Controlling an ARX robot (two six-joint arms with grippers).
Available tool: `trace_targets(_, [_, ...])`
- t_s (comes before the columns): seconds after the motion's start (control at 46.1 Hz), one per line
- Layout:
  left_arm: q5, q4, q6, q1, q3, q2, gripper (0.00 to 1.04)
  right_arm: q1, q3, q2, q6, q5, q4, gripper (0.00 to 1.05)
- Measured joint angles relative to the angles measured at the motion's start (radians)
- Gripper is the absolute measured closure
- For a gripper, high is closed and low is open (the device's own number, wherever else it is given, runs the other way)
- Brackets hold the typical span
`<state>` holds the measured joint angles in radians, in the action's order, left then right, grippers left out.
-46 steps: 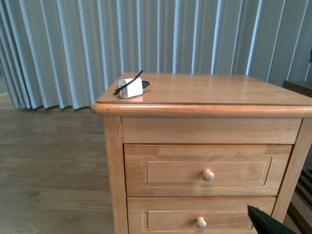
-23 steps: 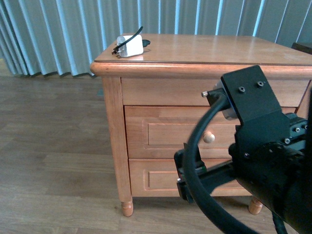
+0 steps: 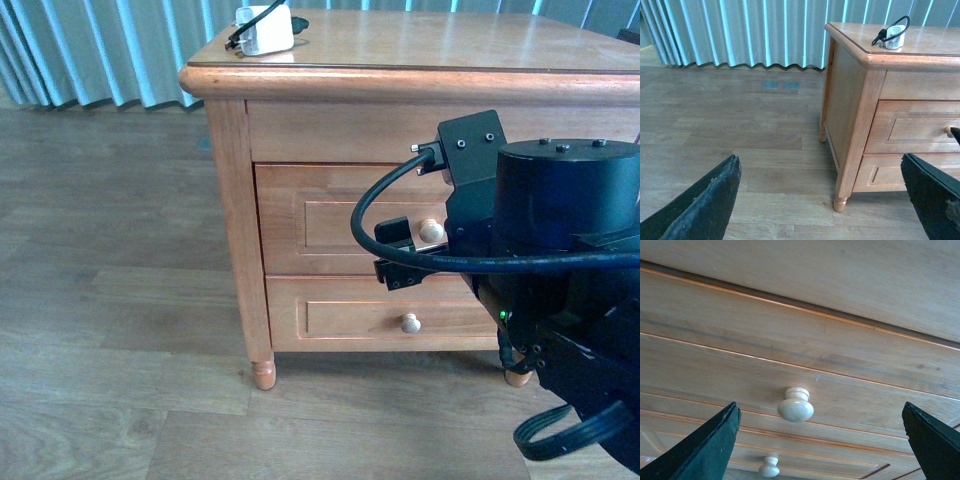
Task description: Put charger into drawer
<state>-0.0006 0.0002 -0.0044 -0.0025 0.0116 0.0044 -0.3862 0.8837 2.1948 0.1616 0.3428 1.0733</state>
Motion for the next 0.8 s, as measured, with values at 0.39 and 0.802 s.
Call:
trace_targets(0.39, [0.0,0.0,0.0,0.0,0.0,0.0,0.06,0.017,0.126,0.117,-0.001,0.018,-0.022,0.08])
trace_targets(0.802, [0.0,0.0,0.0,0.0,0.0,0.0,0.06,0.019,0.168,0.16,-0.001,0.046,-0.027,0.08])
